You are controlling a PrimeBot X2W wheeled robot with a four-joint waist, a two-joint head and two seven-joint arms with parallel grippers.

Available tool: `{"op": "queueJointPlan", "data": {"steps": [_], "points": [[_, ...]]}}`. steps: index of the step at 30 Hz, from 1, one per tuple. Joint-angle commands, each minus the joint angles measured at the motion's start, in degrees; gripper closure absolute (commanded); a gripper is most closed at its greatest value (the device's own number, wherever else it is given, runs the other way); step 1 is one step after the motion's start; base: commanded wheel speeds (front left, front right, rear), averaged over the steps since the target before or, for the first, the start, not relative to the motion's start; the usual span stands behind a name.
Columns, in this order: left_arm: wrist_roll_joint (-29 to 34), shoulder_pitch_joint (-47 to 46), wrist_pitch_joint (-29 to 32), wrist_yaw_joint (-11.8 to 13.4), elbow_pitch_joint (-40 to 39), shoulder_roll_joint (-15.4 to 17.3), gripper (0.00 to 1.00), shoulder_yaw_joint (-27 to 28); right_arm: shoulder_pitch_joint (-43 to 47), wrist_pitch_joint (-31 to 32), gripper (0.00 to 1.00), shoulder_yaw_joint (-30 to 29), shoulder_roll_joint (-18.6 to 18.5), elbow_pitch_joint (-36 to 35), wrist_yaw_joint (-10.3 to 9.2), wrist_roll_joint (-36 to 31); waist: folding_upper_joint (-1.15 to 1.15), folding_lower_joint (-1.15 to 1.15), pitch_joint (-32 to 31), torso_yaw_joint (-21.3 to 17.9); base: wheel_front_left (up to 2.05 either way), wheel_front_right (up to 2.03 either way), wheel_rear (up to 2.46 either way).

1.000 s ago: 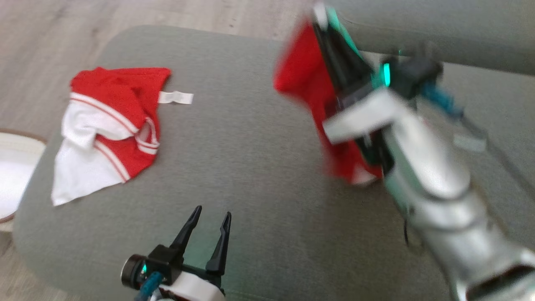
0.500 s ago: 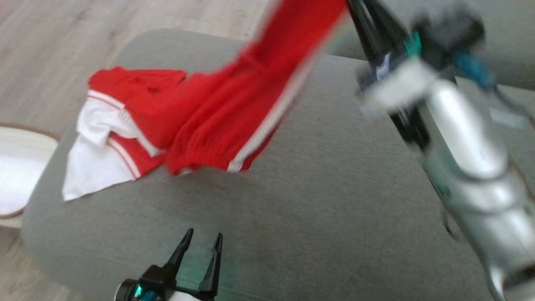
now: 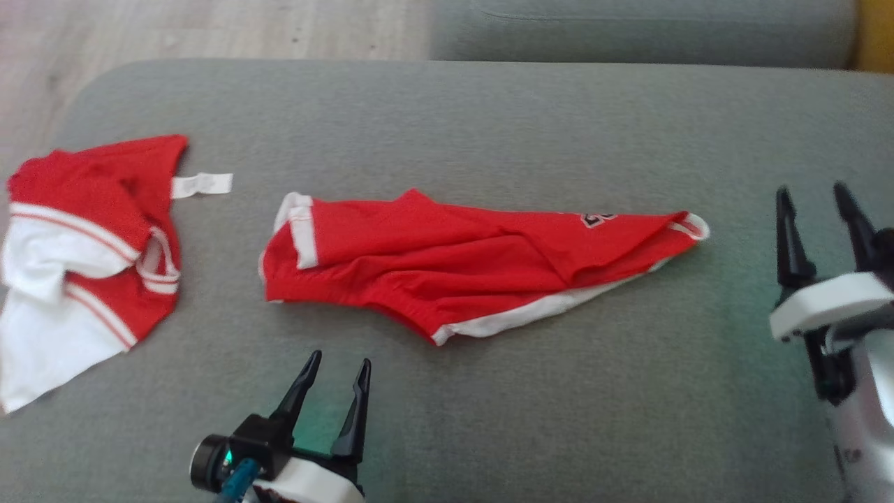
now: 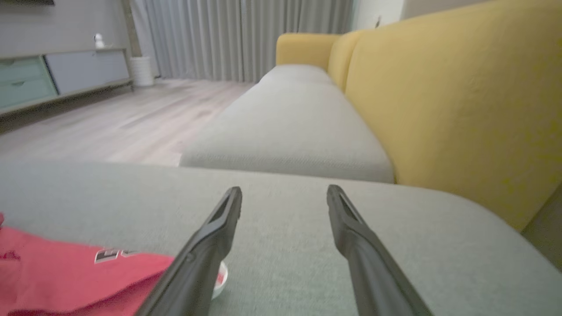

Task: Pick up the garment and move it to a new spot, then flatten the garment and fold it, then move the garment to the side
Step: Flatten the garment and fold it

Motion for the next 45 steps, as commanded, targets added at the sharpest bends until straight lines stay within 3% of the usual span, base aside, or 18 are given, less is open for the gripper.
{"op": "queueJointPlan", "data": {"steps": [1,5,9,16,23,25,26,27,32,38,45], "points": [[0.2,-2.1,-0.3,0.1,-1.8,0.0,0.00,2.0,0.4,-0.4,0.00,-1.5,2.3,-4.3,-0.04,-2.5,0.00,0.00,0.4,-1.6,0.00,0.00,0.00],[-1.1,-2.7,-0.3,0.1,-1.7,0.0,0.00,0.9,4.1,-0.4,0.00,-5.2,8.9,-10.4,-0.04,-7.6,0.00,0.00,0.3,-3.4,0.00,0.00,0.00],[-3.6,-3.6,-0.3,0.1,-1.1,0.0,0.00,-1.9,6.8,-0.4,0.00,-4.0,12.5,-12.5,-0.04,-9.4,0.00,0.00,0.9,-5.7,0.00,0.00,0.00],[-7.9,-6.4,-0.3,0.1,2.7,0.0,0.00,-7.0,7.8,-0.4,0.00,-0.3,14.1,-12.4,-0.04,-8.9,0.00,0.00,3.0,-9.6,0.00,0.00,0.00],[-9.3,-8.1,-0.3,0.1,4.2,0.0,0.01,-5.4,7.2,-0.4,0.00,0.2,14.3,-12.4,-0.04,-8.3,0.00,0.00,4.2,-11.3,0.00,0.00,0.00],[-9.7,-8.4,-0.3,0.1,4.0,0.0,0.38,-5.7,7.1,-0.4,0.00,0.4,14.3,-12.3,-0.04,-8.0,0.00,0.00,4.2,-11.2,0.00,0.00,0.00],[-9.8,-8.6,-0.3,0.1,4.1,0.0,0.65,-6.4,7.1,-0.4,0.00,0.5,14.3,-12.2,-0.04,-7.8,0.00,0.00,4.3,-11.0,0.00,0.00,0.00],[-9.9,-8.8,-0.3,0.1,4.1,0.0,1.00,-6.9,7.1,-0.4,0.00,0.6,14.3,-12.2,-0.04,-7.7,0.00,0.00,4.3,-10.8,0.00,0.00,0.00],[-10.4,-9.1,-0.3,0.1,2.4,0.3,1.00,-5.7,7.4,-0.4,0.00,0.4,14.4,-12.0,-0.04,-7.3,0.00,0.00,3.8,-9.1,0.00,0.00,0.00],[-7.4,-5.2,-0.3,0.1,-2.5,0.8,1.00,-1.9,9.4,-0.4,0.00,0.9,14.4,-11.6,-0.04,-6.5,0.00,0.00,1.0,-4.3,0.00,0.00,0.00],[-4.1,-0.3,-0.3,0.1,-3.7,1.5,1.00,2.9,11.1,-0.4,0.00,7.6,14.3,-9.4,-0.04,-7.5,0.00,0.00,-0.9,0.2,0.00,0.00,0.00]]}}
